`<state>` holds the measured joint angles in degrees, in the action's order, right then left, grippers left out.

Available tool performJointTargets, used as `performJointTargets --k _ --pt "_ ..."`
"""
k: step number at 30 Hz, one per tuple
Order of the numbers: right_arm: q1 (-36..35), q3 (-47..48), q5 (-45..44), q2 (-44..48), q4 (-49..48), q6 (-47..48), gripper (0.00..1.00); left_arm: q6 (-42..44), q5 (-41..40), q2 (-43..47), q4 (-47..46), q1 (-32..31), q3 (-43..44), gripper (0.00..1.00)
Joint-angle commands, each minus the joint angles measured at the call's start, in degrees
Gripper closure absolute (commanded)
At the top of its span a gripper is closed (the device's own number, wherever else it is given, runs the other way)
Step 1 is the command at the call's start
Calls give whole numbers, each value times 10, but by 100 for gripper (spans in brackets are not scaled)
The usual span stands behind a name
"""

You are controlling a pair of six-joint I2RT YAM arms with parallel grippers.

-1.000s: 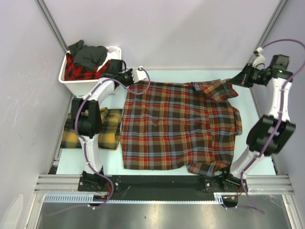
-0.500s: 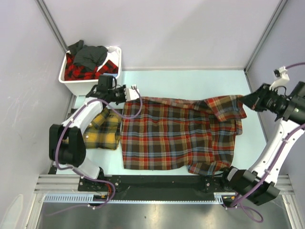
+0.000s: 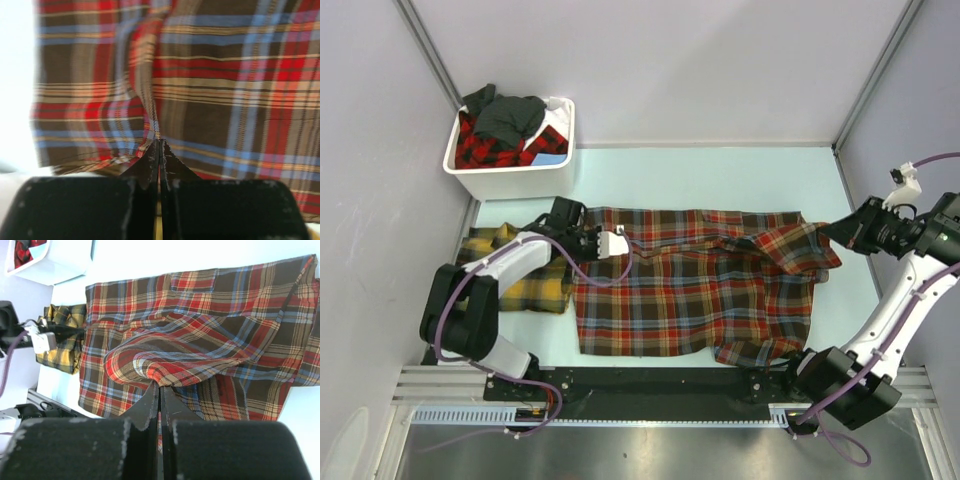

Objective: Fold and stack the long sleeve shirts
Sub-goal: Fold the shirt

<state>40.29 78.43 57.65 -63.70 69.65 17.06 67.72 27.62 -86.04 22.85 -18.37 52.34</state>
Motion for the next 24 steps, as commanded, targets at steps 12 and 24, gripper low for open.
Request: performJointTargets --k 12,24 --pt "-151 -90 -27 -31 -173 -96 100 -111 73 110 43 9 28 1" --pt "-401 -81 -115 -263 -417 -229 100 -433 60 193 -92 -69 12 1"
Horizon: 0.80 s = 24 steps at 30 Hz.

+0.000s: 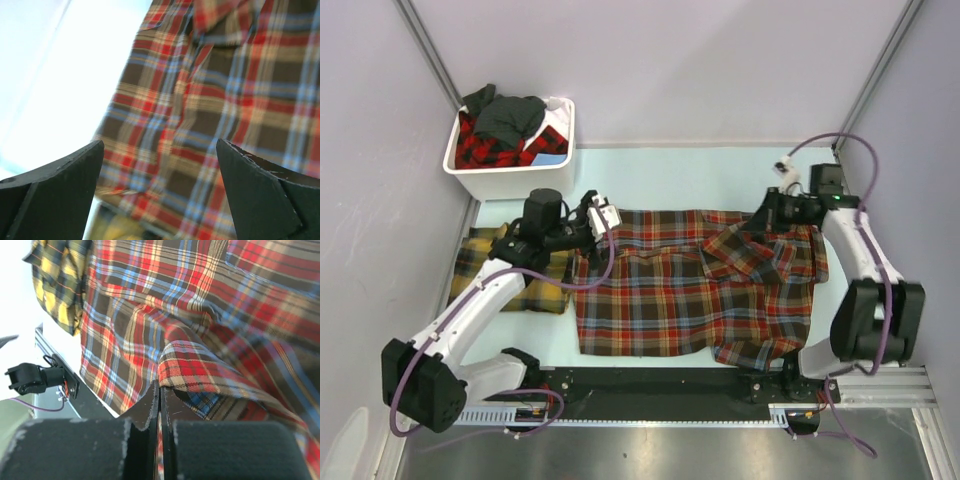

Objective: Fold and stack the long sleeve shirts
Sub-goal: Fold the shirt

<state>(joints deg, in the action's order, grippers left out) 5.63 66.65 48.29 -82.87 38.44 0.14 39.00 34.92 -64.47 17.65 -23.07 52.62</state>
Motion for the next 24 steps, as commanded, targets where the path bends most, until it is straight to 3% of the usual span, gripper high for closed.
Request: performJointTargets --k 1,4,5,6,9,10,14,17,24 --pt "-71 46 -17 -91 -112 -74 100 -160 -22 -28 -45 -26 8 1" --pt "-104 97 3 -174 -115 -80 100 -209 -70 -33 -104 -40 -20 1" --pt "-107 112 8 -204 -90 -74 96 -216 -83 -34 -122 -48 -36 1" --pt "-108 128 18 -217 -75 -67 80 -220 -98 -36 -148 -74 -40 1" --pt "-86 174 21 -232 14 -10 46 -227 -176 -75 -158 -146 -24 1" --pt "-77 182 18 -230 38 5 43 -227 -192 -89 -155 -160 -13 0" --pt "8 200 9 -198 144 106 40 -260 -252 -193 -193 -219 47 0" --pt "37 181 -8 -172 170 128 43 -288 -236 -276 -186 -248 132 0" --pt "102 78 -14 -148 122 73 51 -242 -256 -467 -126 -331 346 1"
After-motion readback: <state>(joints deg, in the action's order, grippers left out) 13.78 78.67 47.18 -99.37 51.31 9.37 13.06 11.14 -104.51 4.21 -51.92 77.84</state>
